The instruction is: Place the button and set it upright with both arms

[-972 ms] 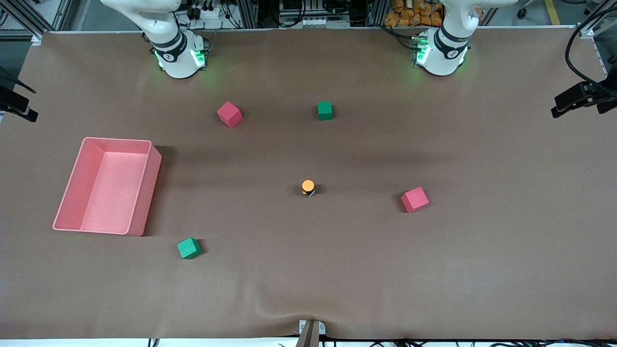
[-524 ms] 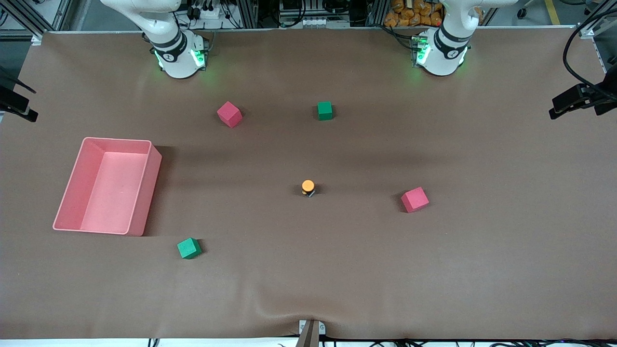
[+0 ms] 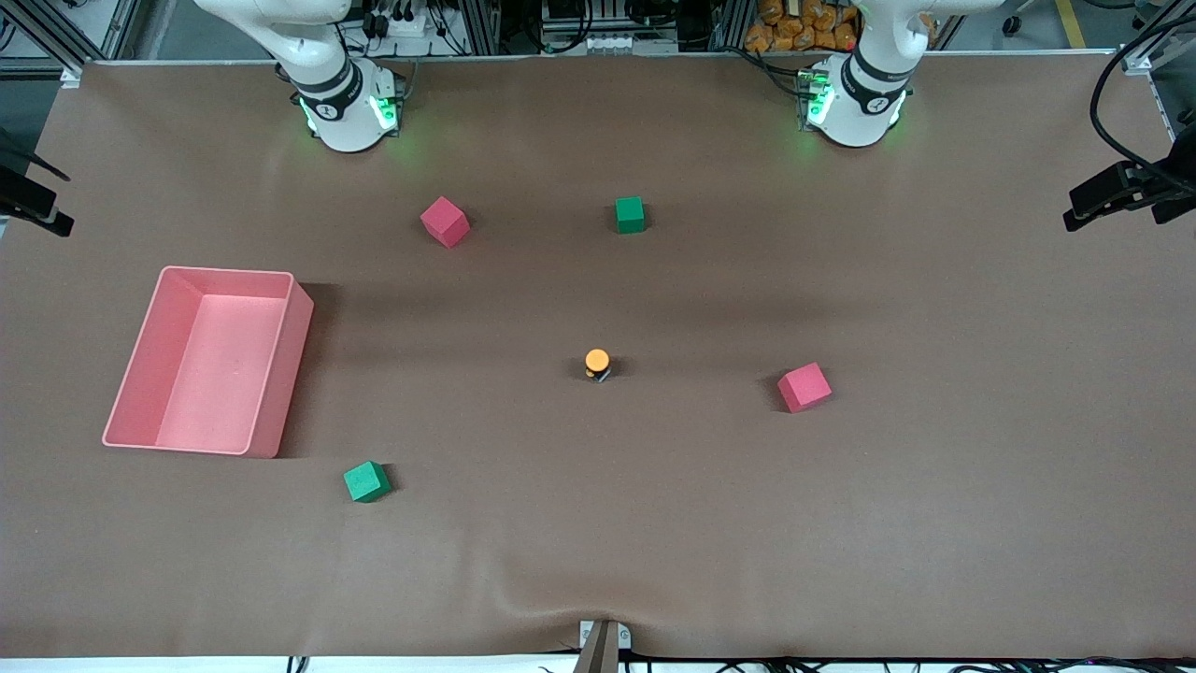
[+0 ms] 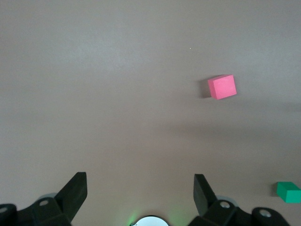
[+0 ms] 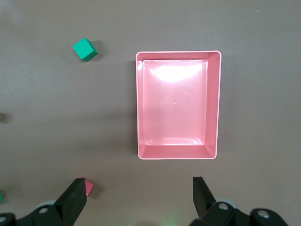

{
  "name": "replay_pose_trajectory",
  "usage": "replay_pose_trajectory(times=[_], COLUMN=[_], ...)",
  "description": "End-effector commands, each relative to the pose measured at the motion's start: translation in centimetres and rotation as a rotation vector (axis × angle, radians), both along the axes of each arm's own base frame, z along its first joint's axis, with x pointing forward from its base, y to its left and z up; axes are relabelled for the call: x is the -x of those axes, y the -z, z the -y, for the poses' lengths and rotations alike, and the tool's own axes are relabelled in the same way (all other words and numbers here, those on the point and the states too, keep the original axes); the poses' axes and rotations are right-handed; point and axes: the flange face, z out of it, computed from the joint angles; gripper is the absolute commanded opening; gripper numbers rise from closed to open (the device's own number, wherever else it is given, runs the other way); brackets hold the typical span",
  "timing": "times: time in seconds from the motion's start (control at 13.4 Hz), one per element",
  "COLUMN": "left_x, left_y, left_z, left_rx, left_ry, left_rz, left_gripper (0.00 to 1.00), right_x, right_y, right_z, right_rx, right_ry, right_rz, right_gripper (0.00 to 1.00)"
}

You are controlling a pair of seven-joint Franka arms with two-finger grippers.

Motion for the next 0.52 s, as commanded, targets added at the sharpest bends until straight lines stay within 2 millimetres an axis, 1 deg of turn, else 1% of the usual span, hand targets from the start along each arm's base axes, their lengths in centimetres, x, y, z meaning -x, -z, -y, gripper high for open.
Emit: replay_pose_trajectory(times=[0.0,0.45], left_x=[0.10,0.10], left_y=[-1.29,-1.10], left_z=[-0.02,0.25], left_rx=[-0.010,-0.008], left_ry=[-0.006,-0.003], left_rz=[0.020,0.012], left_gripper=[1.00,1.00], right_x=[0.17,0.13], right_y=[-0.28,-0.18], right_z=[0.07,-0.01], right_rx=[-0.017,-0.017], right_ry=[0.012,0.009], right_rz=[0.008,0.005], right_gripper=[1.00,1.00])
